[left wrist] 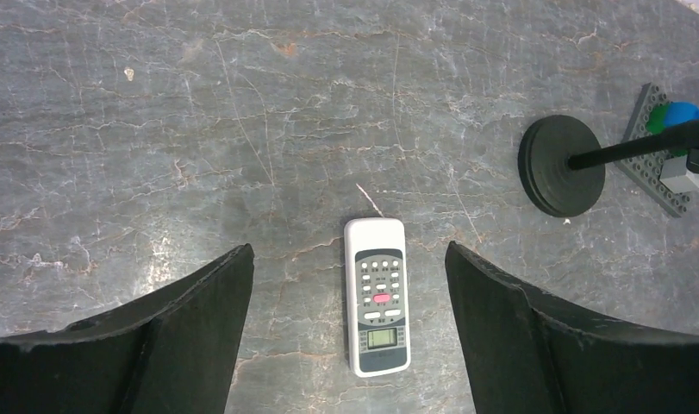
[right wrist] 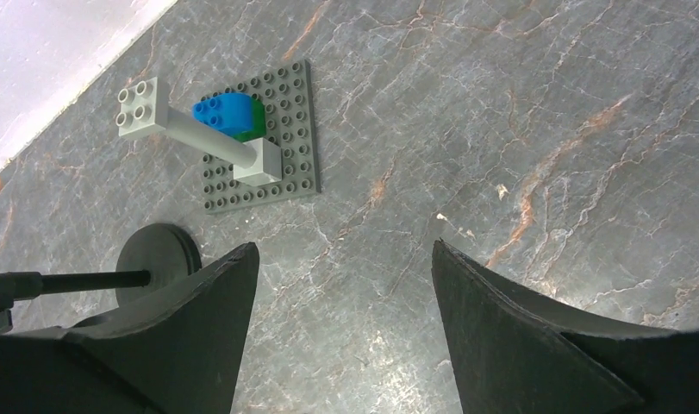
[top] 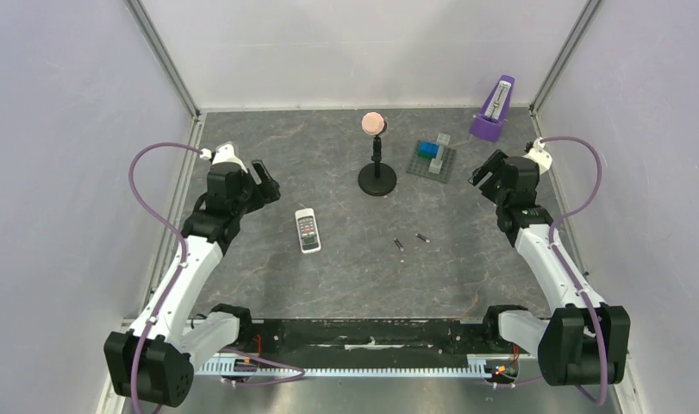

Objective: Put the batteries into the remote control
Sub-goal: Pick up the remote control from the center of the board.

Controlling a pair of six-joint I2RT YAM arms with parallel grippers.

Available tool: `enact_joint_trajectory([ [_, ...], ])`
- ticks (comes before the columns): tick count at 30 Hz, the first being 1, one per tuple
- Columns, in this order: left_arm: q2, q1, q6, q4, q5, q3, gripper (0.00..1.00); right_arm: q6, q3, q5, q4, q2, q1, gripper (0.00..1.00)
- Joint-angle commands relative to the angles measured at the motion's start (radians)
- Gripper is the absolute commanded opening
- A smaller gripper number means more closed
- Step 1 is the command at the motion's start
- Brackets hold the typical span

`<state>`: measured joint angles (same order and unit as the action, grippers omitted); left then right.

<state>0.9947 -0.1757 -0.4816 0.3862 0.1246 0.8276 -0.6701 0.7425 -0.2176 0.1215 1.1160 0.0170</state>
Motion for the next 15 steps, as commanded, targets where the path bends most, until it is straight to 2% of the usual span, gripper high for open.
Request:
enact_joint_trajectory([
  [1,-0.023,0.002,0.0,-0.046,-0.025,-0.008,0.88,-0.019,-0.003,0.01,-0.017,0.005,0.0,0.76],
  [11,-0.025,0.002,-0.01,-0.047,-0.048,-0.019,0.89,-0.009,-0.028,0.015,-0.017,-0.032,0.001,0.77],
  [15,-0.023,0.002,-0.004,-0.045,-0.118,-0.025,0.88,-0.006,-0.043,0.025,-0.015,-0.055,0.002,0.78],
])
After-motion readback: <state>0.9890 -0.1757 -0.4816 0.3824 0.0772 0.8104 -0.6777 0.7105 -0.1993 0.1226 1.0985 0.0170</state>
